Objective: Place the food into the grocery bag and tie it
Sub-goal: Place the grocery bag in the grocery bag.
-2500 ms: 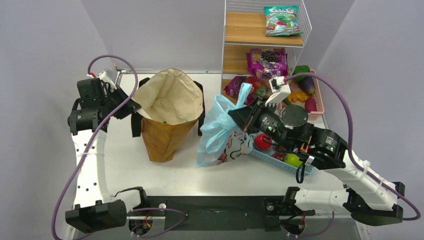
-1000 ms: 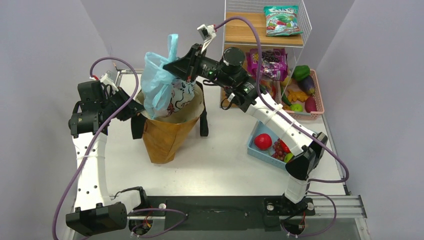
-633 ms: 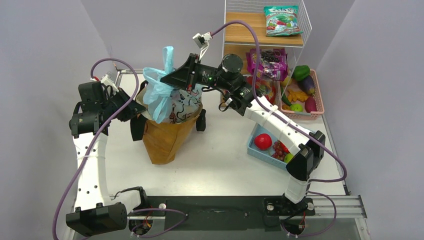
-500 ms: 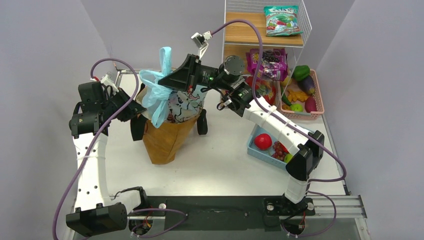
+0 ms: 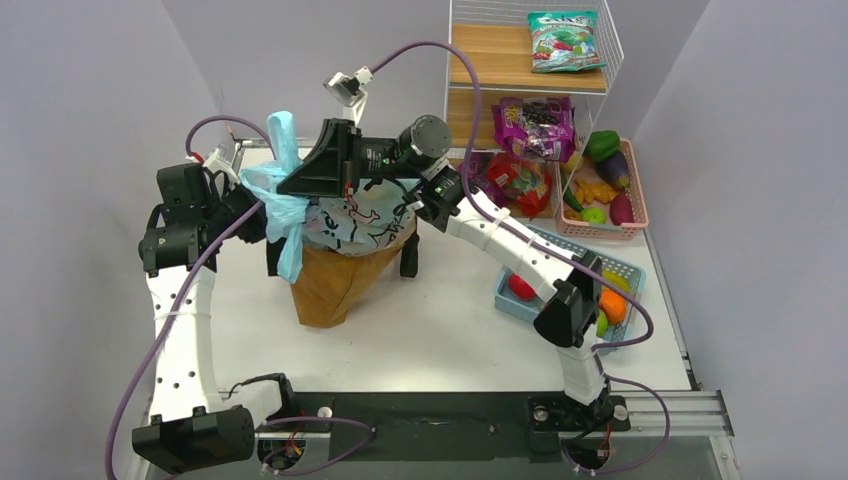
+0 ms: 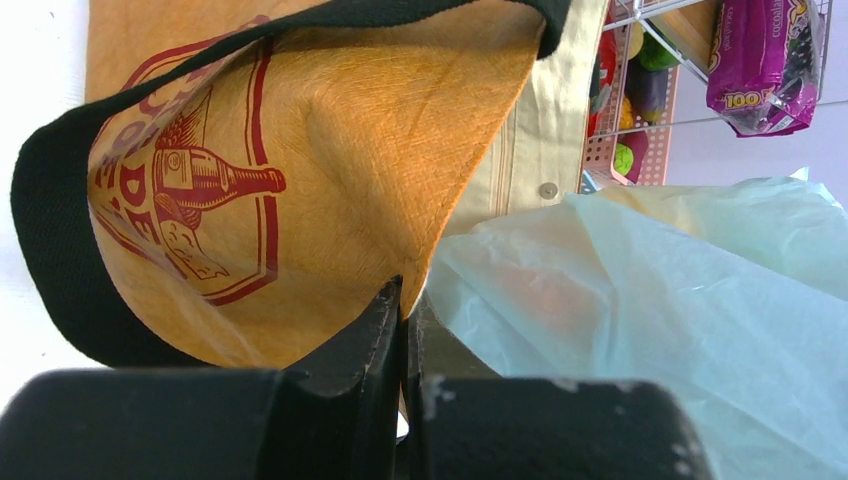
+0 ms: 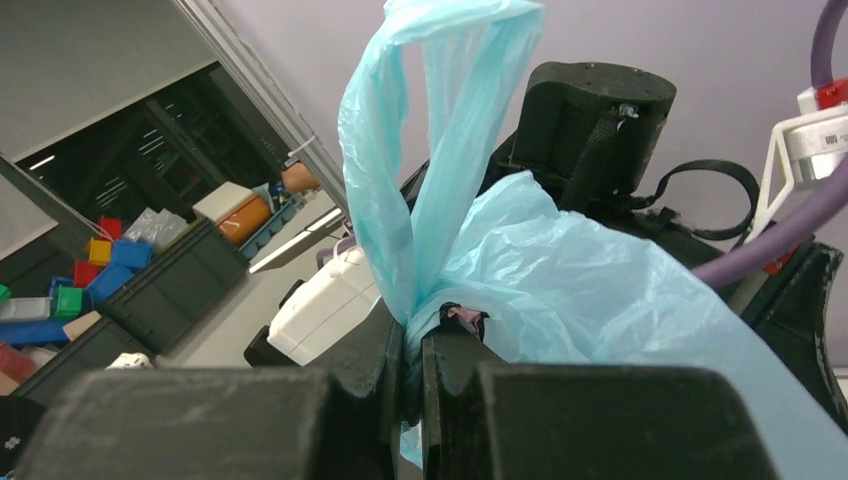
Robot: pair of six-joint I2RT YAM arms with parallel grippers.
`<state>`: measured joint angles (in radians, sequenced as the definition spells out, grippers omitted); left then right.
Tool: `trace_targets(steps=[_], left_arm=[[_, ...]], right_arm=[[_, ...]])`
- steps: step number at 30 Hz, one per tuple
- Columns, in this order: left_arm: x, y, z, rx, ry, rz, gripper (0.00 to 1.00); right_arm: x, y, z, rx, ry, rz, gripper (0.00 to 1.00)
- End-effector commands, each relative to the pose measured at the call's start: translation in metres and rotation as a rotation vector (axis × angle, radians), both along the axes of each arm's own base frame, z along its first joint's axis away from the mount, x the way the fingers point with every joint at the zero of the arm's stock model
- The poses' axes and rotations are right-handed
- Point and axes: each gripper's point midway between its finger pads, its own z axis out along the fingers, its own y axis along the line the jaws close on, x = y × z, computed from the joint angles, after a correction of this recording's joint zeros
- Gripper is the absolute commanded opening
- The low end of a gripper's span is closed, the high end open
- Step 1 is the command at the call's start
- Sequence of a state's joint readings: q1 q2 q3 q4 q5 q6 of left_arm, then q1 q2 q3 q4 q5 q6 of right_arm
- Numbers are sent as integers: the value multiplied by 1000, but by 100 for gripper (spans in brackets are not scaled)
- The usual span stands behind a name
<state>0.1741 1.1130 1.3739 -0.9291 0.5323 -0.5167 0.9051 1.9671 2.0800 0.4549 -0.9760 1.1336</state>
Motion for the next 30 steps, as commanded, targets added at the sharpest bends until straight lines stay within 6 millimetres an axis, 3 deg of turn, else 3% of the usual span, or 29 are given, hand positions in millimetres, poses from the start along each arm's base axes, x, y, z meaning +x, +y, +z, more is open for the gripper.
trace_targets(steps=[1, 7, 12, 17, 24, 25, 26, 27, 30], left_arm=[[2, -7, 28, -24, -126, -42, 0], [1, -8, 26, -22, -121, -45, 0], [2, -8, 22, -23, -110, -45, 0], [2, -7, 21, -21, -106, -44, 0], [3, -5, 20, -20, -100, -38, 0], [3, -5, 20, -19, -98, -35, 0], [3, -5, 19, -21, -96, -34, 0], [4, -4, 19, -19, -95, -30, 0], [4, -3, 18, -23, -92, -23, 0]], right_arm=[[2, 1, 23, 93, -61, 10, 0], [17, 9, 13, 107, -10, 11, 0], [34, 17, -30, 57, 46, 7, 0], [65, 5, -56, 38, 120, -38, 0], [113, -6, -146, -189, 191, -259, 0], [119, -7, -175, -288, 240, -291, 0], [127, -13, -180, -308, 192, -353, 0], [129, -17, -202, -392, 219, -377, 0], [137, -29, -224, -488, 154, -461, 0]])
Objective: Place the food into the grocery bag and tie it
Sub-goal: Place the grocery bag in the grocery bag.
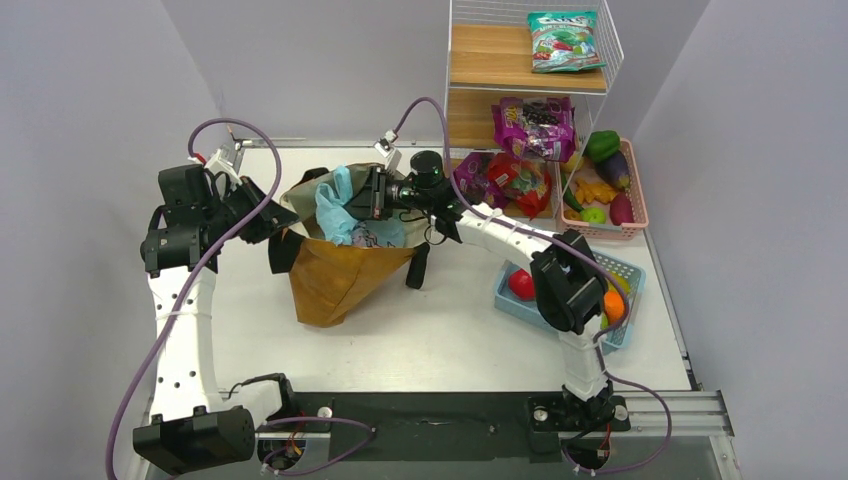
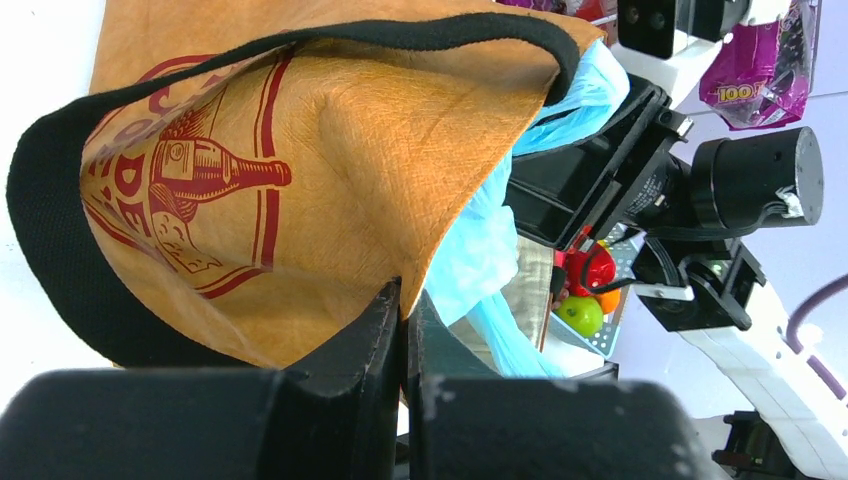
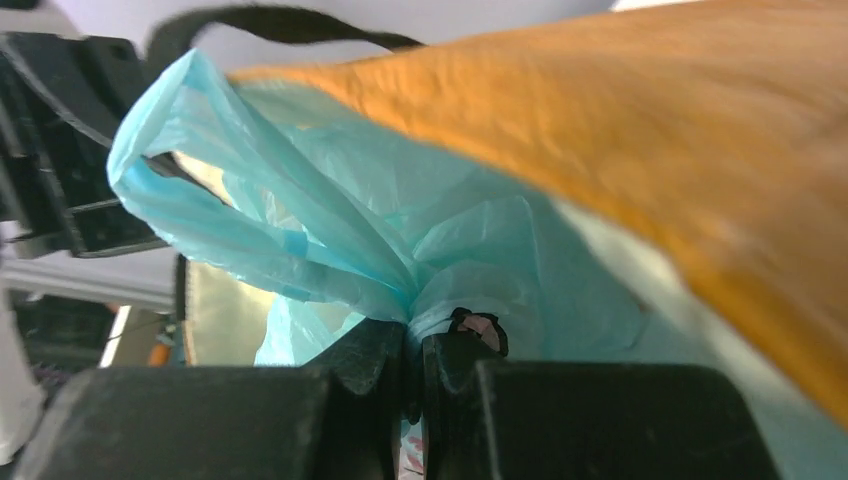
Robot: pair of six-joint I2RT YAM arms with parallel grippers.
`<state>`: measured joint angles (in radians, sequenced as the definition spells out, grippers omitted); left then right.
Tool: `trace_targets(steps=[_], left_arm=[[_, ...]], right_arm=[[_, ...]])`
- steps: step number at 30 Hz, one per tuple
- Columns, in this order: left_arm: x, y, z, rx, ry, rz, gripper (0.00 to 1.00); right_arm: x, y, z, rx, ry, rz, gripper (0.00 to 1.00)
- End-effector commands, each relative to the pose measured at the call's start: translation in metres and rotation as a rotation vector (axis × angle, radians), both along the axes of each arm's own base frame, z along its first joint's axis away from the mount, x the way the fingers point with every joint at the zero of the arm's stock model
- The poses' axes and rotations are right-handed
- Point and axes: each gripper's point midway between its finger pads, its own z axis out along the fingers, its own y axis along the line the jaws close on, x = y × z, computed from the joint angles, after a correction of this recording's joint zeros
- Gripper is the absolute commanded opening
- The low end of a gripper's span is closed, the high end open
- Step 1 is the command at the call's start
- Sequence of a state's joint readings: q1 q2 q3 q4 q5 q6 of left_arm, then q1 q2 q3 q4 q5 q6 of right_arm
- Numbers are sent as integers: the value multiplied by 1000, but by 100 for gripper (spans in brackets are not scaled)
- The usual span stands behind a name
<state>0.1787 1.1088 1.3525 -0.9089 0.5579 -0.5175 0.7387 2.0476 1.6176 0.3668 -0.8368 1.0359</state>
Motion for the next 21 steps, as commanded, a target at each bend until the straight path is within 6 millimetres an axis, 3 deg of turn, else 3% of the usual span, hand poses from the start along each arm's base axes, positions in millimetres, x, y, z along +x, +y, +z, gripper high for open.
trace_targets(steps=[1, 10, 18, 21], left_arm=[[5, -1, 20, -9, -88, -6, 0], [5, -2, 20, -29, -89, 4, 0], [4, -3, 21, -40, -92, 3, 0], [5, -4, 21, -48, -90, 0, 0]], right_arm=[[-1, -28, 15, -145, -200, -86, 0], [-1, -29, 2, -270, -260, -111, 0], [13, -21, -33, -406, -300, -169, 0], [20, -20, -55, -484, -323, -176, 0]])
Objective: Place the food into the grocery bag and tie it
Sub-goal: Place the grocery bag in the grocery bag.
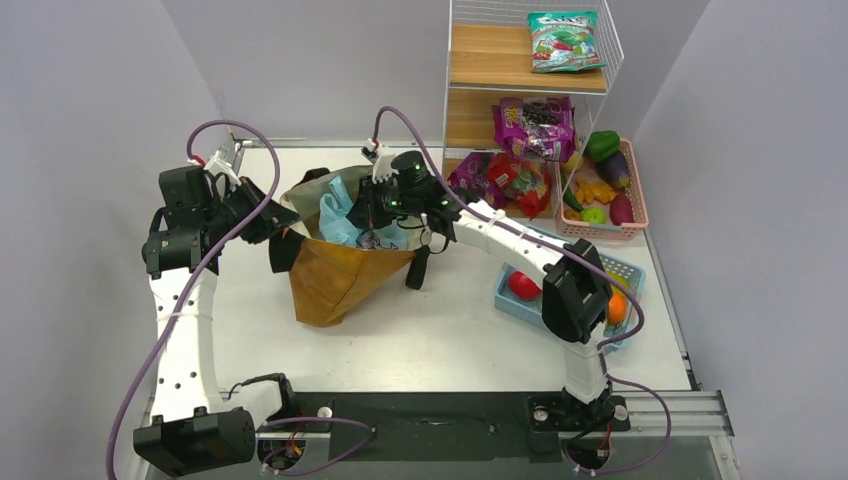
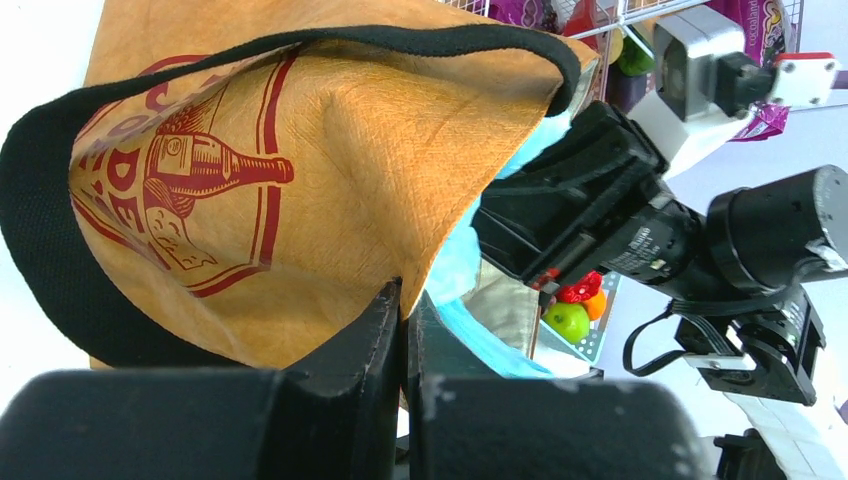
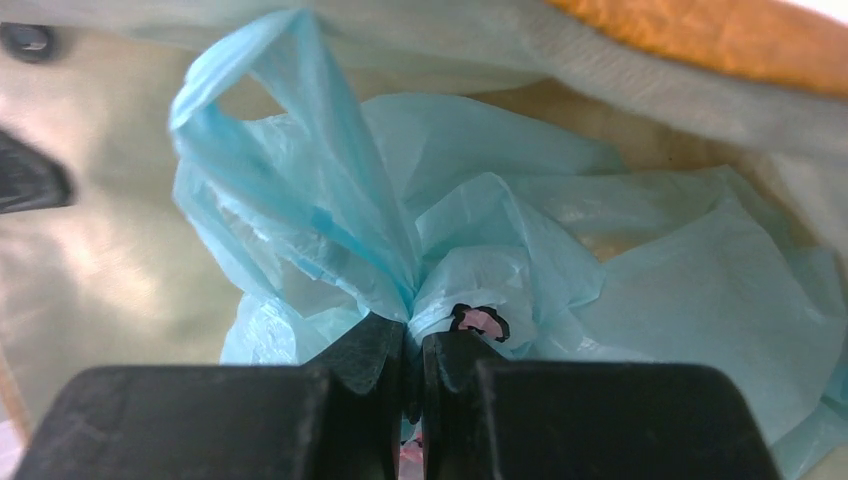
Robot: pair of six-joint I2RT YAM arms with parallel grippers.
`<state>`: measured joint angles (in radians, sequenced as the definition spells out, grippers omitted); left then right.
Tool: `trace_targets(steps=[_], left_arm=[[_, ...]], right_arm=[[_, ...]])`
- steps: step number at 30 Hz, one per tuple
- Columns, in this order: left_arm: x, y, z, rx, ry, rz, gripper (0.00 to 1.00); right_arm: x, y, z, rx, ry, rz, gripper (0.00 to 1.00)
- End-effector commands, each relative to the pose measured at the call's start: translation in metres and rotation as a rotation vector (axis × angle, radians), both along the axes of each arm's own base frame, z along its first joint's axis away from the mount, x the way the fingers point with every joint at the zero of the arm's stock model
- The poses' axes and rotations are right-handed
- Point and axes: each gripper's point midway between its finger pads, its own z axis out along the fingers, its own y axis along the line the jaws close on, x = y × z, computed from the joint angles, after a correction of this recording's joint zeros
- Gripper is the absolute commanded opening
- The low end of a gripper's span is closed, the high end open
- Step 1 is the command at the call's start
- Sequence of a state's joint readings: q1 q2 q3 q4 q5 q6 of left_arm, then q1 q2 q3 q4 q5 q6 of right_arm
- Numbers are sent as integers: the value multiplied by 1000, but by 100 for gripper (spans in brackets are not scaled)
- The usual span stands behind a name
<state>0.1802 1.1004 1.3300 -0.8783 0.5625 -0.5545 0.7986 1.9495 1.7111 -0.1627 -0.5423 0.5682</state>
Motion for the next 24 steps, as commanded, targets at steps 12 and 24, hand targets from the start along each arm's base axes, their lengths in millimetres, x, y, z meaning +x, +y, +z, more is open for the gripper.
trace_targets(steps=[12, 24], left_arm=[[5, -5, 21, -39, -93, -23, 0], [5, -5, 18, -40, -87, -19, 0]], right_arm=[[20, -11, -71, -348, -169, -90, 0], [11, -59, 4, -452, -294, -148, 55]])
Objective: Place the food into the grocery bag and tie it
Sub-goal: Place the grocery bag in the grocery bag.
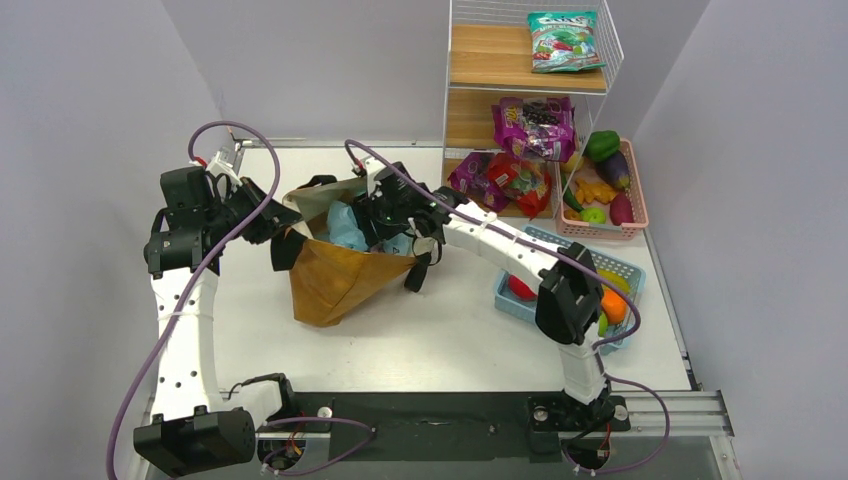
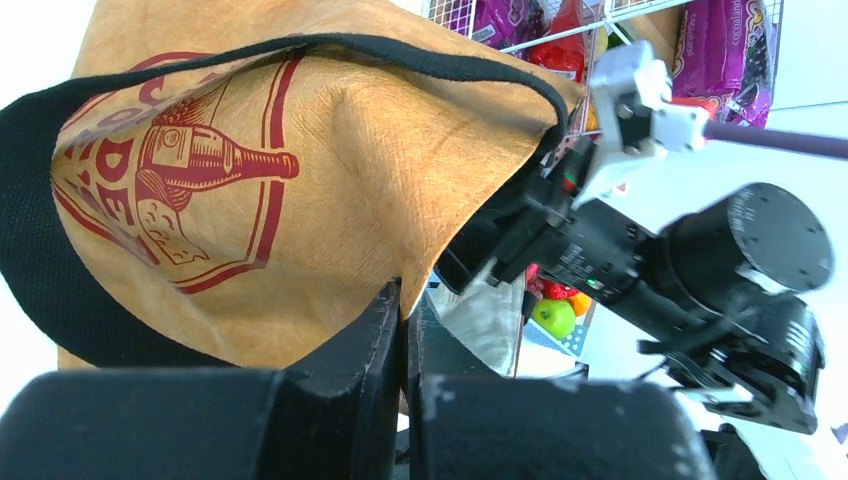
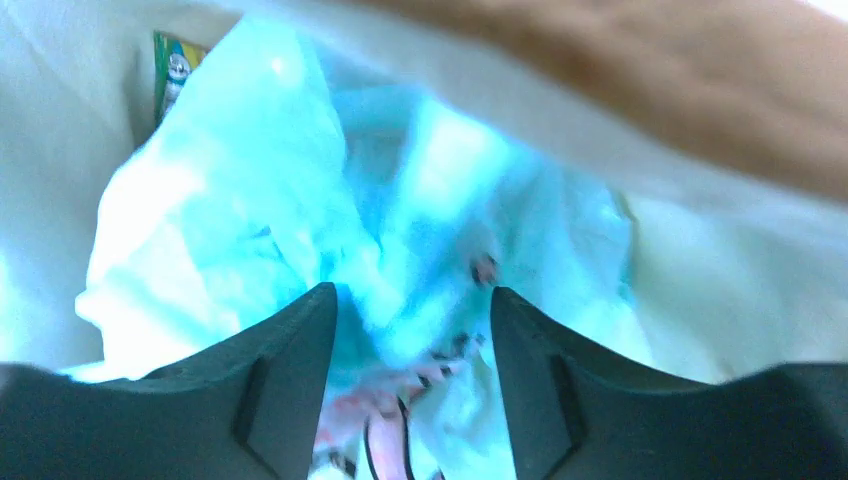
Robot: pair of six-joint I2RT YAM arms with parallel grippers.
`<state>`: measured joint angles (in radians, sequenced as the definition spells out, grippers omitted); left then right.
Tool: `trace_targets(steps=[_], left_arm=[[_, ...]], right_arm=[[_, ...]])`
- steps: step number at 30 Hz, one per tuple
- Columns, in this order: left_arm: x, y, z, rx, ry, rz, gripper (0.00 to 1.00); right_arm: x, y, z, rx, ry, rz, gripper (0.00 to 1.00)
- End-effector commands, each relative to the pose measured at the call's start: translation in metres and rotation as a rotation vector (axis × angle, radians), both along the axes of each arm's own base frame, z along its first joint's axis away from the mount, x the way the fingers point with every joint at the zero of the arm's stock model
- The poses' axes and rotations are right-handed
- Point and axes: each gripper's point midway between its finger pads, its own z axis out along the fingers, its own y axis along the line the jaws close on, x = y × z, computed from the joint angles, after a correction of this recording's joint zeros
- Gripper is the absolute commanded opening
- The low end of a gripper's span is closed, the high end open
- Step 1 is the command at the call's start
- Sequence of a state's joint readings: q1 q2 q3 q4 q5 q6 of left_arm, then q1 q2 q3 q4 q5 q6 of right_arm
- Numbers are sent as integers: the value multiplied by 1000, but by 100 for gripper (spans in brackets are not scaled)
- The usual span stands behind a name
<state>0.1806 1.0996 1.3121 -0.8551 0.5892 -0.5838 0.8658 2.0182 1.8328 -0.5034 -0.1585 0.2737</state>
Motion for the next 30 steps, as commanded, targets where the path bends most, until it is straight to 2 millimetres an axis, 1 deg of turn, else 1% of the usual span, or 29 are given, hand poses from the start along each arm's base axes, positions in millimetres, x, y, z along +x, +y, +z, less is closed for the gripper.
trace_targets(steps=[1, 5, 6, 7, 8, 11, 12, 13, 14, 18, 19, 20, 21, 22, 23, 24, 25, 26, 27, 28, 29, 30], left_arm=[[4, -1, 18, -4, -89, -11, 0], [4, -1, 18, -4, -89, -11, 0], [4, -1, 17, -4, -89, -11, 0], [4, -1, 17, -5, -90, -13, 0], [4, -1, 17, -5, -89, -14, 0], [4, -1, 17, -5, -89, -12, 0], [4, -1, 17, -5, -89, -12, 0], [4, -1, 17, -6, -89, -13, 0], [4, -1, 17, -6, -88, -13, 0], [6, -1, 18, -8, -91, -11, 0], [6, -1, 18, -8, -92, -12, 0], [6, -1, 18, -9, -92, -11, 0], [6, -1, 18, -9, -92, -11, 0], [6, -1, 18, -10, -92, -11, 0], [6, -1, 18, -11, -92, -12, 0], [6, -1, 18, -10, -92, -12, 0], [6, -1, 17, -10, -92, -12, 0], [6, -1, 17, -9, -91, -12, 0], [6, -1, 16, -10, -89, -13, 0], [6, -1, 16, -10, -90, -14, 0], [6, -1, 16, -10, -89, -13, 0], [6, -1, 15, -10, -88, -14, 0]], right_arm=[[-10, -29, 76, 1, -122, -15, 61], [-13, -44, 94, 0, -149, -36, 69], [-14, -48, 95, -12, -146, -41, 70], [-14, -50, 101, -7, -153, -45, 71], [-15, -55, 101, -22, -146, -54, 72], [-14, -69, 112, -38, -158, -89, 74], [-14, -75, 119, -33, -170, -109, 74], [-12, -81, 121, -38, -175, -134, 76], [-13, -86, 128, -25, -183, -150, 77], [-8, -112, 132, -9, -172, -278, 85], [-4, -119, 132, 1, -161, -329, 86], [-4, -127, 130, 4, -152, -357, 87], [2, -136, 129, 23, -134, -410, 87], [1, -142, 120, 22, -113, -430, 87], [7, -149, 118, 53, -93, -464, 87], [5, -154, 107, 51, -68, -476, 87], [11, -158, 106, 89, -46, -497, 87], [9, -163, 95, 89, -19, -503, 86], [13, -163, 94, 125, 1, -506, 85], [10, -164, 85, 138, 39, -491, 84], [11, -161, 84, 161, 51, -491, 84], [9, -160, 77, 169, 80, -477, 82]])
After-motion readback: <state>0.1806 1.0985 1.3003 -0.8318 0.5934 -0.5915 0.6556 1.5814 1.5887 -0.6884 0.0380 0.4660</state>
